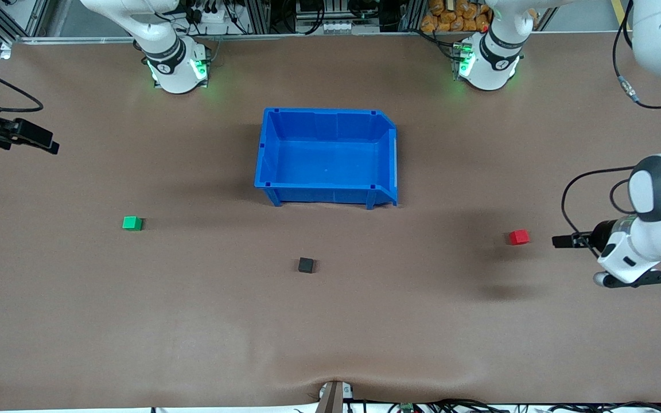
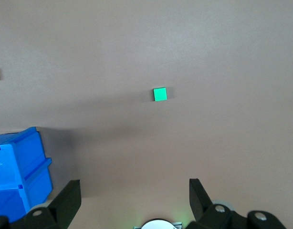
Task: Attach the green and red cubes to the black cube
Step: 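Lower the left gripper onto the red cube while the right gripper reaches the green cube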
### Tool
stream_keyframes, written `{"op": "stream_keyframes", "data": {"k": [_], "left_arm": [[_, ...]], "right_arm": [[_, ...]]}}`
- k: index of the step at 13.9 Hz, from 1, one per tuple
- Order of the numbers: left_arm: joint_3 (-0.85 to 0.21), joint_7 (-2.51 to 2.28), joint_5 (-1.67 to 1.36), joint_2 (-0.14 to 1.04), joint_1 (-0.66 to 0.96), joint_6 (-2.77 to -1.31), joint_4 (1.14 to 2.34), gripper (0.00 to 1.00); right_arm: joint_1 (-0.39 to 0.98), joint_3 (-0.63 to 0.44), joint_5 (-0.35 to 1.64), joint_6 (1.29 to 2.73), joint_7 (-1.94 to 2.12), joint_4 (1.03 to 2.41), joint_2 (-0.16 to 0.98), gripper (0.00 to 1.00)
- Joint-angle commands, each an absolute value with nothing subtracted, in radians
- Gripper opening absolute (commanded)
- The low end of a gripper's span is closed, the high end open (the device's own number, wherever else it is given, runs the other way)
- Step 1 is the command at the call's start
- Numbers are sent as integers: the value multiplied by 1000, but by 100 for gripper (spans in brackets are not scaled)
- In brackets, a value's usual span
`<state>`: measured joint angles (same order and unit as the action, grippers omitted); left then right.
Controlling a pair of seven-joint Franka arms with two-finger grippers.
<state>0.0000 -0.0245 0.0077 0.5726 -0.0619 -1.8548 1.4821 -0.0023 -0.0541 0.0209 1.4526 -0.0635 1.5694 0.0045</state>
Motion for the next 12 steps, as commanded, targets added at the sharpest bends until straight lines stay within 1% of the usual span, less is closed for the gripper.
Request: {"op": "stream_keyframes", "data": {"k": [1,5,7,12], "left_arm": [[-2,-18,9,652,-55,-1923,1462,100],[-3,-23,17,719,-32,-1994,1474,100],[-5,-31,14,744,-20,-1997,1491,100],[-9,-34,6,749,0,-1999,1537,100]], "right_arm": [[-12,-55,23,1445,-54,1565,2,100],[-31,-55,21,1447,-66,1563,2,100],[-40,-55,21,1447,-69,1559,2,100],[-54,-55,23,1443,-69,1555,2,100]]}}
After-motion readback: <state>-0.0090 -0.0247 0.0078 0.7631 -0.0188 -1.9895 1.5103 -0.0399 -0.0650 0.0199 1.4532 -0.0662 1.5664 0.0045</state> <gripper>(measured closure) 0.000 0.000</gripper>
